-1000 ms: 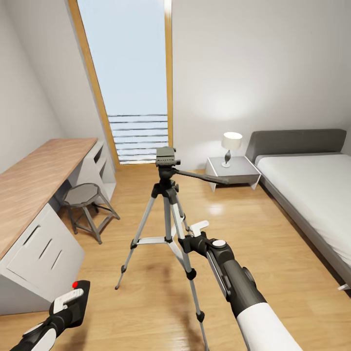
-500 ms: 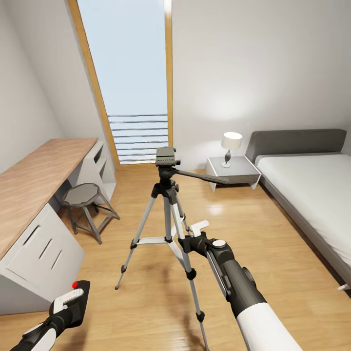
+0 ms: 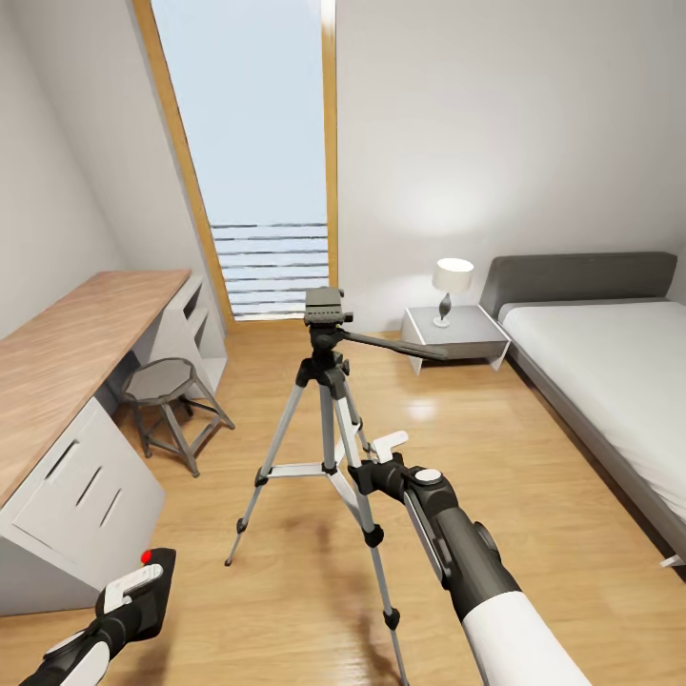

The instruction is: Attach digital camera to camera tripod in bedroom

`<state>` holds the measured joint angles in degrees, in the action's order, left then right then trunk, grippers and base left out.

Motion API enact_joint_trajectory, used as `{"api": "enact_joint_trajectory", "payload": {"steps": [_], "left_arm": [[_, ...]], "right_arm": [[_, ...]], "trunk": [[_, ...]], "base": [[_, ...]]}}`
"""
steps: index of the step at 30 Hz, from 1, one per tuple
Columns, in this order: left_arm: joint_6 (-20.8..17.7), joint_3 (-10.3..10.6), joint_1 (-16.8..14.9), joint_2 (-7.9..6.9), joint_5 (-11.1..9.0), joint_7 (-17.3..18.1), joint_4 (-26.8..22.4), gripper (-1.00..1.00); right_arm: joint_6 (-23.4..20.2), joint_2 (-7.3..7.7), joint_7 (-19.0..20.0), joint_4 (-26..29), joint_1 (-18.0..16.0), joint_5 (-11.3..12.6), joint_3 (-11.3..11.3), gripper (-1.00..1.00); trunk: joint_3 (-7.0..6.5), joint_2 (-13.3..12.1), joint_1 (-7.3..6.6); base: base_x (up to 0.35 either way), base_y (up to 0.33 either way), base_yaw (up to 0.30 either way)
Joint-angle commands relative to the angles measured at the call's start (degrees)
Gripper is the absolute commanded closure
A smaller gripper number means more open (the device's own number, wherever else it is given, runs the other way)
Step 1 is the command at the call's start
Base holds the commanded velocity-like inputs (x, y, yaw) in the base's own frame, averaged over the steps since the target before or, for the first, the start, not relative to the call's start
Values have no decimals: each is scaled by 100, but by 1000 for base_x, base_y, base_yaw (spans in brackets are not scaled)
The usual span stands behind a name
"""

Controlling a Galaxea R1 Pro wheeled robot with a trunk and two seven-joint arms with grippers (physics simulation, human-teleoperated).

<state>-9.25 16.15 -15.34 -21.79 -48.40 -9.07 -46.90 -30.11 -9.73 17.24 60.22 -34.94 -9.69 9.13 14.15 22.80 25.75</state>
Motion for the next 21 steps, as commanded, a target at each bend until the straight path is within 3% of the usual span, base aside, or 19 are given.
{"api": "enact_joint_trajectory", "payload": {"steps": [1, 13, 21], "left_arm": [[-7, 29, -5, -8, -46, -51, -13, 100], [-10, 40, -5, -25, -37, -51, -42, 100], [-255, -14, -11, -169, -15, -57, -370, 100]], "right_arm": [[-28, -3, 43, 7, -4, -60, -7, 100], [-46, -3, 43, 7, -5, -60, -7, 100], [-27, -3, 43, 7, -8, -60, -7, 100]], "trunk": [[11, 12, 3], [11, 12, 3], [11, 12, 3]], "base": [[0, 0, 0], [0, 0, 0], [0, 0, 0]]}}
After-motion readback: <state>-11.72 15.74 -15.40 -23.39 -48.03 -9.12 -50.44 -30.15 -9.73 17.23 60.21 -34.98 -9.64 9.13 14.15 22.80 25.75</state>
